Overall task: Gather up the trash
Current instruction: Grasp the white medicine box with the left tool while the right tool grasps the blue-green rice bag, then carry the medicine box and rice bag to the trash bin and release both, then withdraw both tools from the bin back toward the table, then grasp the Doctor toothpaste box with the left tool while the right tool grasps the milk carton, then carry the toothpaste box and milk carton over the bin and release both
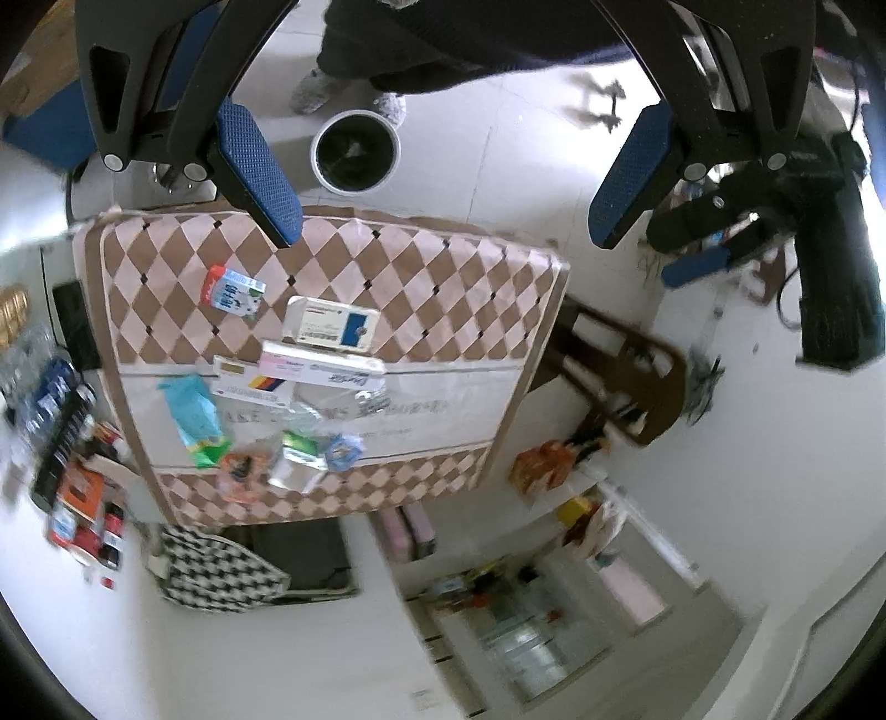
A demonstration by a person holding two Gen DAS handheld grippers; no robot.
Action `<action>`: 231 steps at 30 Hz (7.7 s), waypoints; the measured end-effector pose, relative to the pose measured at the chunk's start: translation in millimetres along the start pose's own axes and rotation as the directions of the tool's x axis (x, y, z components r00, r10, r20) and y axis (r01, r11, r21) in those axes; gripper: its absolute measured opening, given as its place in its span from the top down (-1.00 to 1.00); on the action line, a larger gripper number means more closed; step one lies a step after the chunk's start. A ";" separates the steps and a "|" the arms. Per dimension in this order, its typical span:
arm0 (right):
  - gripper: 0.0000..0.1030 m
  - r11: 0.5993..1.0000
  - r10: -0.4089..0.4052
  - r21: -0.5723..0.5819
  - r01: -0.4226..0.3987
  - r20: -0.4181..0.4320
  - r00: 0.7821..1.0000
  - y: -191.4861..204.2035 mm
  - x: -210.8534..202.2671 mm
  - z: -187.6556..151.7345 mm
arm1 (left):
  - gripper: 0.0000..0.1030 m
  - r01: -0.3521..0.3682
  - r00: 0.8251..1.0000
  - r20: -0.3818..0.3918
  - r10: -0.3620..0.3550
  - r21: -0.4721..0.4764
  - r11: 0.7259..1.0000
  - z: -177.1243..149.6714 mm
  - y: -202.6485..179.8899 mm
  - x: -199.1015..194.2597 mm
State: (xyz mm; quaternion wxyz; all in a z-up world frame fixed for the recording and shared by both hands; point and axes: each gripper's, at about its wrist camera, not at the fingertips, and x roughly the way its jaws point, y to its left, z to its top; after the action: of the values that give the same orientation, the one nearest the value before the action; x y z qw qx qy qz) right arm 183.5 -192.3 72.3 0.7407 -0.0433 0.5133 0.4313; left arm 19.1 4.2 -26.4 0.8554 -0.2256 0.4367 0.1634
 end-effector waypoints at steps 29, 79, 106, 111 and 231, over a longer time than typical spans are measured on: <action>-1.00 0.842 -0.473 0.106 0.529 -0.325 0.819 -318.9 325.0 170.0 | -0.94 -0.504 0.794 -0.606 -0.035 -0.690 0.519 27.9 55.6 412.8; 0.31 0.910 -0.380 0.042 0.412 -0.310 0.871 -306.3 331.9 194.7 | -0.37 -0.487 0.848 -0.332 0.414 -0.179 0.855 86.8 -61.0 257.9; 0.33 0.883 -0.040 0.414 0.221 -0.403 0.914 -108.1 302.2 -213.4 | -0.37 -0.160 0.845 -0.529 0.082 -0.103 0.982 -211.5 79.6 297.6; 0.33 0.851 -0.022 0.451 0.269 -0.482 0.876 -160.7 405.2 -299.7 | -0.37 -0.132 0.782 -0.623 0.029 -0.120 0.984 -275.0 92.2 419.8; -0.12 0.874 -0.330 0.084 0.479 -0.620 0.711 -381.4 358.8 151.1 | -0.04 -0.409 0.771 -0.592 0.233 -0.180 0.895 45.1 -27.9 411.9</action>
State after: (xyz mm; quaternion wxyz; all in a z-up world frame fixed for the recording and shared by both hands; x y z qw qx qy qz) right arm 589.6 -140.5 -287.4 0.6209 -0.1973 0.7422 0.1573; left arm 295.6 38.4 -334.5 0.6052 -0.3106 0.6687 0.3000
